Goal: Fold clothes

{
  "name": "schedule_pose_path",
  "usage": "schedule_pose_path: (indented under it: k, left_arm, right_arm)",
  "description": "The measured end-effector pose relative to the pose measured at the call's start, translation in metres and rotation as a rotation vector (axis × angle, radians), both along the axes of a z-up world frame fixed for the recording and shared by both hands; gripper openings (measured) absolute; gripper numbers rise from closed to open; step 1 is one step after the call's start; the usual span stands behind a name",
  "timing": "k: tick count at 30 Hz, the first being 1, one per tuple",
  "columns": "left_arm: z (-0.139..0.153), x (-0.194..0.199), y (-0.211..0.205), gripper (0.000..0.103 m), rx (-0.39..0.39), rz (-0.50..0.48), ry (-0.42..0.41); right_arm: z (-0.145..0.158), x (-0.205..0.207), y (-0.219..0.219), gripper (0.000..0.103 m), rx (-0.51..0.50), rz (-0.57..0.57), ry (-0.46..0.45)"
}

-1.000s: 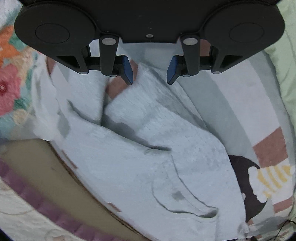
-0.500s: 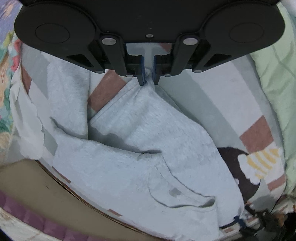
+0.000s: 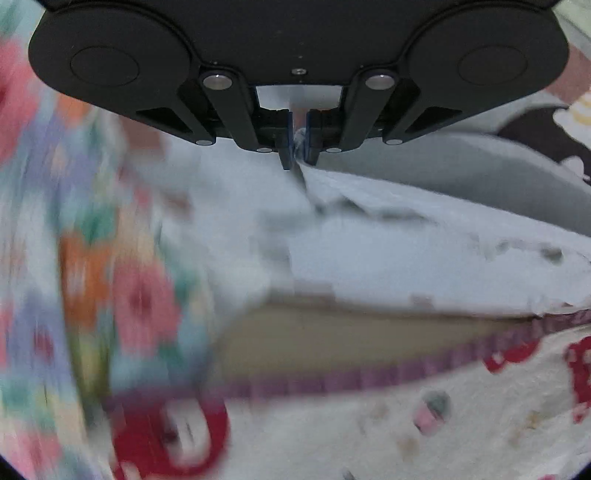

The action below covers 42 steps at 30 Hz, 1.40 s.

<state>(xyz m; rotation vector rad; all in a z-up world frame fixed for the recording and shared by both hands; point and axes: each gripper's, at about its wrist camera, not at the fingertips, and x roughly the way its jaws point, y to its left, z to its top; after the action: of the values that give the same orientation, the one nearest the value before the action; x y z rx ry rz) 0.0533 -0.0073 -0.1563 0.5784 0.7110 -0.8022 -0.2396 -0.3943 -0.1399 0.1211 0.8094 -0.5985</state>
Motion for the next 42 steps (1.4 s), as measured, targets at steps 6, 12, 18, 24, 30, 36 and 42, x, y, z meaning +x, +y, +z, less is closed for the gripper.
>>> schedule_pose_path:
  k: [6, 12, 18, 24, 30, 36, 42]
  left_arm:
    - [-0.013, 0.014, 0.003, 0.008, 0.027, -0.106, 0.121]
    - [-0.028, 0.011, -0.004, 0.043, 0.026, -0.151, 0.115]
    - [-0.042, 0.032, -0.007, 0.052, -0.041, -0.050, 0.239]
    - [-0.045, 0.057, 0.007, 0.050, -0.185, 0.069, 0.404]
    - [-0.047, 0.075, 0.003, 0.044, -0.253, 0.128, 0.534]
    - [-0.032, 0.081, 0.007, 0.002, -0.330, 0.187, 0.673]
    - [-0.036, 0.098, 0.044, 0.002, -0.489, 0.374, 0.845]
  right_arm:
    - [-0.004, 0.004, 0.005, 0.007, -0.029, 0.012, 0.038]
    - [-0.019, -0.002, 0.004, 0.010, -0.007, 0.026, 0.083]
    - [-0.027, -0.014, -0.001, 0.037, 0.021, 0.016, 0.039]
    - [-0.030, -0.018, -0.003, 0.054, 0.016, 0.043, 0.004]
    - [-0.033, 0.004, -0.014, 0.048, -0.023, 0.134, -0.021]
    - [-0.011, 0.004, -0.017, 0.007, 0.131, 0.097, -0.025]
    - [-0.002, -0.023, -0.057, 0.007, 0.641, -0.299, -0.308]
